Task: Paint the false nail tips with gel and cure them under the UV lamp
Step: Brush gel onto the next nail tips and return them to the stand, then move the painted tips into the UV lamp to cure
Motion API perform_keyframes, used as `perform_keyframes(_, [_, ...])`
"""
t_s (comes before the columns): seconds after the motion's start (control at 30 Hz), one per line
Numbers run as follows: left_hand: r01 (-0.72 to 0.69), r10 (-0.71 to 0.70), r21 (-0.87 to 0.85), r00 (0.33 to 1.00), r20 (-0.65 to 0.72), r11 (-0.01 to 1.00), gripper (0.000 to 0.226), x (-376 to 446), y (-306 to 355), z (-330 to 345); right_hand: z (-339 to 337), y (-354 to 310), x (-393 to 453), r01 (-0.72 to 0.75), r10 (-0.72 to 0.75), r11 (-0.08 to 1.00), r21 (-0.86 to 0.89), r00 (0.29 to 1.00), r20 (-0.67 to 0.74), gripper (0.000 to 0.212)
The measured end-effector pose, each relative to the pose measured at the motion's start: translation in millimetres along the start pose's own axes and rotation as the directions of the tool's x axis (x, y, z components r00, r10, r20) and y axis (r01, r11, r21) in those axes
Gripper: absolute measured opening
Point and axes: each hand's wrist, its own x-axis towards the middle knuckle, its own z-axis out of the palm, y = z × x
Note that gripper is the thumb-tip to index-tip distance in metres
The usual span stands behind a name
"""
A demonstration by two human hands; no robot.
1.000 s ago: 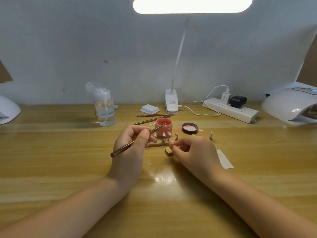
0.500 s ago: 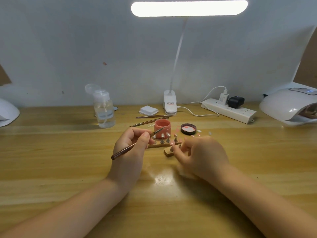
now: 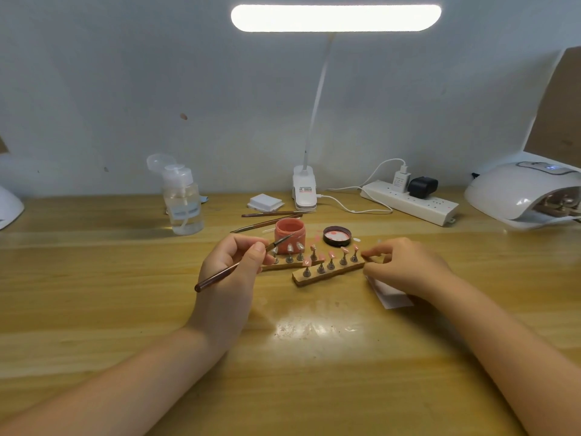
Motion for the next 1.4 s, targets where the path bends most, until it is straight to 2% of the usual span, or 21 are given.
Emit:
perform_keyframes(0.13, [0.000, 0.000, 0.012, 1.000, -0.001, 1.000, 0.014, 0.3, -1.5, -0.1, 0.9, 1.4, 0.7, 0.080, -0.081, 0.996, 0.029, 0.996, 0.042, 0.037])
perform_keyframes(0.4, [0.009, -0.009, 0.009, 1.000, -0.030, 1.000, 0.014, 0.9, -0.3, -0.9, -2.9, 0.7, -10.6, 0.273, -0.297, 0.917, 0.292, 0.954, 0.040, 0.032])
perform_keyframes(0.53, [0.008, -0.010, -0.034, 0.997, -0.081, 0.999, 0.015, 4.4, 5.0, -2.7, -10.7, -8.7, -19.2, 0.354, -0.345, 0.851, 0.387, 0.934, -0.094, 0.028])
perform_keyframes(0.6, [0.005, -0.012, -0.065, 0.993, -0.115, 0.998, 0.016, 8.1, 8.6, -3.7, -20.9, -14.4, -24.1, 0.414, -0.381, 0.830, 0.374, 0.910, -0.162, 0.027])
perform_keyframes(0.7, [-0.012, 0.002, -0.087, 0.993, -0.120, 0.996, 0.017, 11.2, 15.2, -1.4, -45.0, -14.4, -30.2, 0.464, -0.386, 0.793, 0.394, 0.884, -0.263, 0.037])
perform_keyframes(0.77, [-0.024, 0.016, -0.093, 0.996, -0.088, 0.995, 0.017, 9.9, 19.2, 5.1, -60.5, -7.3, -32.7, 0.467, -0.361, 0.765, 0.444, 0.881, -0.305, 0.043])
perform_keyframes(0.9, [-0.015, 0.013, -0.129, 1.000, -0.011, 0.992, 0.016, 6.5, 26.2, 26.5, -78.1, 16.8, -32.9, 0.438, -0.273, 0.725, 0.531, 0.891, -0.361, 0.042])
perform_keyframes(1.1, [0.129, -0.116, -0.247, 0.991, 0.068, 0.960, 0.015, 10.6, 31.0, 88.7, -101.6, 98.5, -36.7, 0.273, 0.028, 0.729, 0.628, 0.904, -0.426, 0.041])
perform_keyframes(1.17, [0.233, -0.200, -0.312, 0.971, 0.135, 0.921, 0.017, 10.4, 31.0, 123.4, -106.9, 131.4, -37.8, 0.182, 0.146, 0.745, 0.642, 0.894, -0.423, 0.041])
perform_keyframes(1.27, [0.415, -0.357, -0.392, 0.909, 0.215, 0.821, 0.014, 13.4, 27.5, 182.4, -106.5, 173.2, -36.3, 0.091, 0.320, 0.731, 0.677, 0.829, -0.457, 0.043])
perform_keyframes(1.4, [0.503, -0.427, -0.382, 0.863, 0.270, 0.775, 0.013, 12.5, 17.6, 247.8, -101.5, 212.5, -29.2, -0.023, 0.502, 0.744, 0.668, 0.679, -0.536, 0.031])
